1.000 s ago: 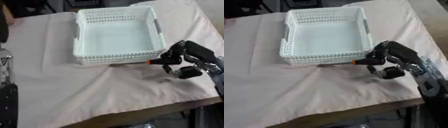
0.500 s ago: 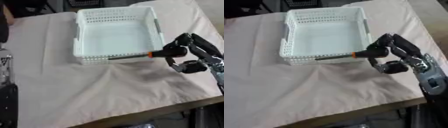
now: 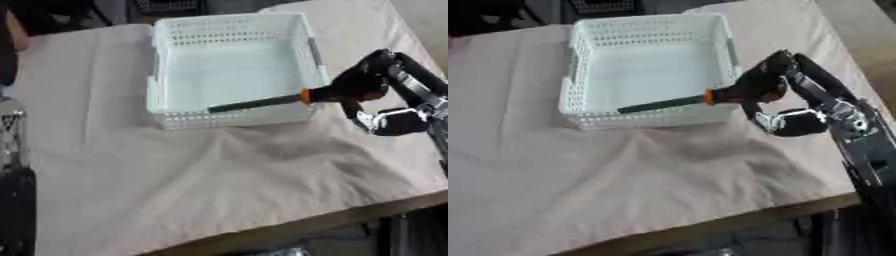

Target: Pick up objects on the table and place them in the box.

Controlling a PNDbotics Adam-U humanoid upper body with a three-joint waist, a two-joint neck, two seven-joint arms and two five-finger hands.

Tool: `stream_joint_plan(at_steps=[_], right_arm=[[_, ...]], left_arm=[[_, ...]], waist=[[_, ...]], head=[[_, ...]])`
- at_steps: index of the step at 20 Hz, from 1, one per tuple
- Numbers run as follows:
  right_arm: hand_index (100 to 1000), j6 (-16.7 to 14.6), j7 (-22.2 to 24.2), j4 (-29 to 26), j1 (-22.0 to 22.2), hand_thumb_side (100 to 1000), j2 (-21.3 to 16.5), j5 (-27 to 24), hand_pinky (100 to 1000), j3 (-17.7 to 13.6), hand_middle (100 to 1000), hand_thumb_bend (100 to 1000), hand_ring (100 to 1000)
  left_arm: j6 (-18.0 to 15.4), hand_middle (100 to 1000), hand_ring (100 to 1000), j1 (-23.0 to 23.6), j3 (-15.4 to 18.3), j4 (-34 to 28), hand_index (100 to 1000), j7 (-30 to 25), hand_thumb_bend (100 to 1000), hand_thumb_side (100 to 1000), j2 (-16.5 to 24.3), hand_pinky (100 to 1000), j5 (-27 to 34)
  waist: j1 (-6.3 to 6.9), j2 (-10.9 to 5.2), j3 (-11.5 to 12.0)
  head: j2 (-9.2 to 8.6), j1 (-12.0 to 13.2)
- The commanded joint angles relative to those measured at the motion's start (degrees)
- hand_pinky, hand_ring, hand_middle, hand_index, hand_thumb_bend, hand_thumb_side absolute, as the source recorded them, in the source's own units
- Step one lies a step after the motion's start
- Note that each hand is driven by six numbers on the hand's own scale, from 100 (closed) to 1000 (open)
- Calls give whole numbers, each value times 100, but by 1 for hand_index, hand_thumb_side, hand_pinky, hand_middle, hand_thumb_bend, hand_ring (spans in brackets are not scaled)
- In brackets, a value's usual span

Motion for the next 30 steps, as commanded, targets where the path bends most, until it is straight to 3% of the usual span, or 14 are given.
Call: stream_joint_plan(at_steps=[1, 11, 30], right_arm=[[364, 132, 29, -226, -50, 346, -60, -248, 196, -121, 221, 100, 283], [364, 347, -53, -251, -398, 343, -339, -735, 198, -143, 222, 100, 284], [372, -141, -303, 1150, -1112, 354, -693, -568, 208, 34, 231, 100, 302]], left_arm=[[2, 826, 779, -52, -20, -95, 848, -24, 167, 861, -1, 683, -10], [22, 827, 779, -64, -77, -95, 848, -89, 165, 863, -24, 683, 9], [49, 827, 778, -135, -240, -95, 847, -303, 164, 867, -112, 682, 141]], waist=[[-9, -61, -7], [-13, -59, 87], [-91, 24, 590]], head=[[-3, -10], [-3, -98], [-55, -391]])
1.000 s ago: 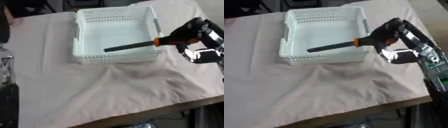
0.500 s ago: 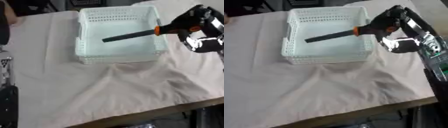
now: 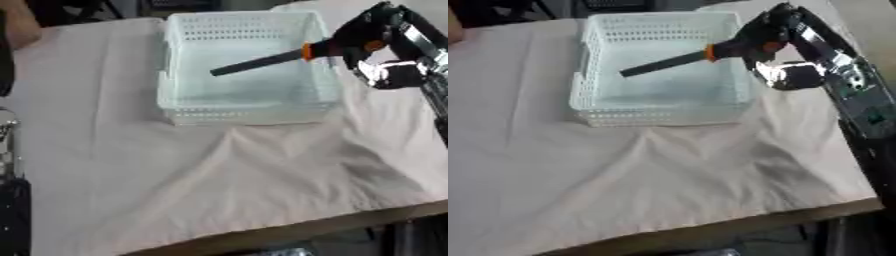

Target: Pick up objects on the table and place them in the box.

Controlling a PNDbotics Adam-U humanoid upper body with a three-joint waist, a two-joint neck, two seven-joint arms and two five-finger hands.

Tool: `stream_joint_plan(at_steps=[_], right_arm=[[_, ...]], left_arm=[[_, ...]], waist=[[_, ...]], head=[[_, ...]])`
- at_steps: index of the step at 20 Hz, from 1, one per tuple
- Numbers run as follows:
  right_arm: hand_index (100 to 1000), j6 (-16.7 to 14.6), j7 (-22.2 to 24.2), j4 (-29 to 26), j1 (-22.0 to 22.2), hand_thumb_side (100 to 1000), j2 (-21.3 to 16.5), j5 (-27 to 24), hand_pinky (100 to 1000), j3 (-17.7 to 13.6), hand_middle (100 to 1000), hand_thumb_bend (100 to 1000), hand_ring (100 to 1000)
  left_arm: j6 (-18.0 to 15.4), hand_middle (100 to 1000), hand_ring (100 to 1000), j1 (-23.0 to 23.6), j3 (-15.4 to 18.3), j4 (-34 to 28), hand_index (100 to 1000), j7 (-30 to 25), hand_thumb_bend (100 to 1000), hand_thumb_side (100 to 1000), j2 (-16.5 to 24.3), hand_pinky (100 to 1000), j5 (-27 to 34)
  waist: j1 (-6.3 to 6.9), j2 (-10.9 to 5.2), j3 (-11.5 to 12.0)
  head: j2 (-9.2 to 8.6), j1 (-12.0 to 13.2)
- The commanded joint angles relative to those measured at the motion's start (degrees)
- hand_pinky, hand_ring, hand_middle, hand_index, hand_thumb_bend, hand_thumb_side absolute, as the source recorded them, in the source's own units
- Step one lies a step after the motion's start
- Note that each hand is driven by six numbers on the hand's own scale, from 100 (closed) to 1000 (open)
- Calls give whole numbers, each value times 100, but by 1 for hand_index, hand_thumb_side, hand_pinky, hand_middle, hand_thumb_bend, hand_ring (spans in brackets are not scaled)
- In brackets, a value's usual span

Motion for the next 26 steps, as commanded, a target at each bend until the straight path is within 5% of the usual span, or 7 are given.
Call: stream_joint_plan(at_steps=[1, 7, 8, 9, 10, 12, 26], right_arm=[[385, -141, -69, 136, -165, 381, -218, -19, 225, 2, 248, 100, 330], [651, -761, 348, 211, -213, 499, -238, 98, 392, 83, 519, 100, 543], [544, -853, 384, 237, -215, 463, -231, 161, 353, 76, 438, 100, 487], [840, -924, 401, 255, -223, 669, -232, 204, 507, 77, 743, 100, 680], [808, -1072, 469, 227, -233, 629, -240, 332, 477, 90, 699, 100, 645], [1000, -1362, 599, 205, -227, 887, -237, 623, 782, 106, 987, 100, 893], [1000, -1842, 463, 410, -135, 946, -120, 1244, 894, 112, 1000, 111, 1000]], left_arm=[[-9, 827, 778, -117, -27, -95, 847, -43, 164, 867, -16, 682, 44], [-4, 827, 778, -138, -53, -95, 846, -81, 163, 867, -32, 682, 68], [-4, 827, 778, -140, -56, -95, 846, -88, 164, 868, -33, 682, 71], [-3, 827, 778, -141, -56, -95, 846, -91, 163, 868, -34, 682, 73], [-4, 827, 778, -144, -60, -95, 846, -97, 163, 868, -36, 682, 77], [-6, 827, 778, -146, -61, -95, 846, -101, 163, 867, -37, 682, 84], [2, 827, 778, -135, -68, -95, 846, -120, 164, 868, -42, 683, 89]], waist=[[-17, -63, 34], [-25, -51, 93], [-24, -50, 95], [-25, -51, 99], [-24, -51, 108], [-25, -53, 115], [-33, -54, 109]], head=[[-58, -93], [-89, -84], [-91, -82], [-93, -78], [-99, -71], [-111, -59], [-127, 2]])
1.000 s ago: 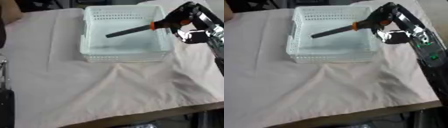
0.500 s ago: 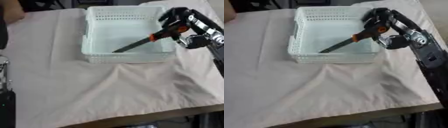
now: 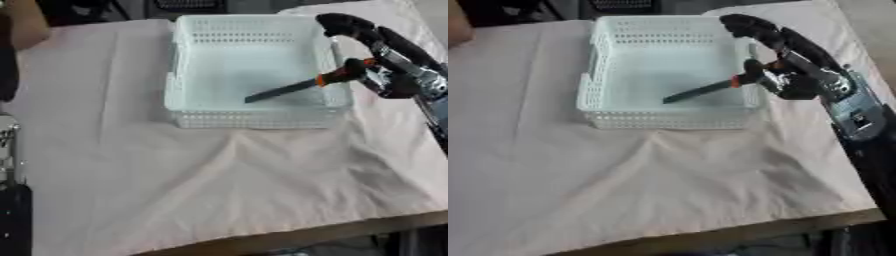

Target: Pick up objects on the table and place them in the box.

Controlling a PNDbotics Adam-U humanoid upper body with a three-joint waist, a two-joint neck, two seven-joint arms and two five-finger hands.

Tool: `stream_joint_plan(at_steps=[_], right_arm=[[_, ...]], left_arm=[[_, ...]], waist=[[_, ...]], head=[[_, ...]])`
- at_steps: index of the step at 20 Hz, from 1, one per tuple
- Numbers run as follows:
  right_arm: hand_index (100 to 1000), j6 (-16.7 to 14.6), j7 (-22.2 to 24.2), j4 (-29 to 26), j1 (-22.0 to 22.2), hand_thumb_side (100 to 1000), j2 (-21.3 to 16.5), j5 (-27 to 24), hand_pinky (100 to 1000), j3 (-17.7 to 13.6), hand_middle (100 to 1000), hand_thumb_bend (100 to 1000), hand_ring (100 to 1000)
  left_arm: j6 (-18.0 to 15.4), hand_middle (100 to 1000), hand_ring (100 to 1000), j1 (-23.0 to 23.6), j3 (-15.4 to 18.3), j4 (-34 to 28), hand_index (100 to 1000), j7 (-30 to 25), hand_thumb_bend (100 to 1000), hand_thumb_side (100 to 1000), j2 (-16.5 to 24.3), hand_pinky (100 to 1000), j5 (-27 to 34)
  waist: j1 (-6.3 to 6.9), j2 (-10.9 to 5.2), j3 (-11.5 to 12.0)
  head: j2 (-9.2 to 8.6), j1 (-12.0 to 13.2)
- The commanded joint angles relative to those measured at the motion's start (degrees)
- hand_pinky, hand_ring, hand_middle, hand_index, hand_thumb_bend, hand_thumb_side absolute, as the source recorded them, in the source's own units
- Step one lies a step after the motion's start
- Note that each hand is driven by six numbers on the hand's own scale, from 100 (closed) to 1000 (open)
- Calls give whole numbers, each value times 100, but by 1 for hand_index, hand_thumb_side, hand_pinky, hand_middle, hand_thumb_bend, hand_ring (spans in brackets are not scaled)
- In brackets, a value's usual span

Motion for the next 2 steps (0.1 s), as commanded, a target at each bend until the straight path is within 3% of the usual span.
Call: stream_joint_plan(at_steps=[1, 2], right_arm=[[1000, -565, 483, -18, -38, 946, -90, 88, 894, -26, 1000, 109, 1000], [1000, -568, 469, -13, -33, 946, -88, 109, 894, -25, 1000, 109, 1000]], left_arm=[[-12, 827, 778, -95, -3, -95, 846, -13, 164, 868, 5, 683, 21], [-14, 827, 778, -96, -1, -95, 846, -12, 164, 868, 6, 683, 22]], waist=[[-20, -79, 0], [-19, -78, -1]], head=[[-47, 1], [-45, 3]])
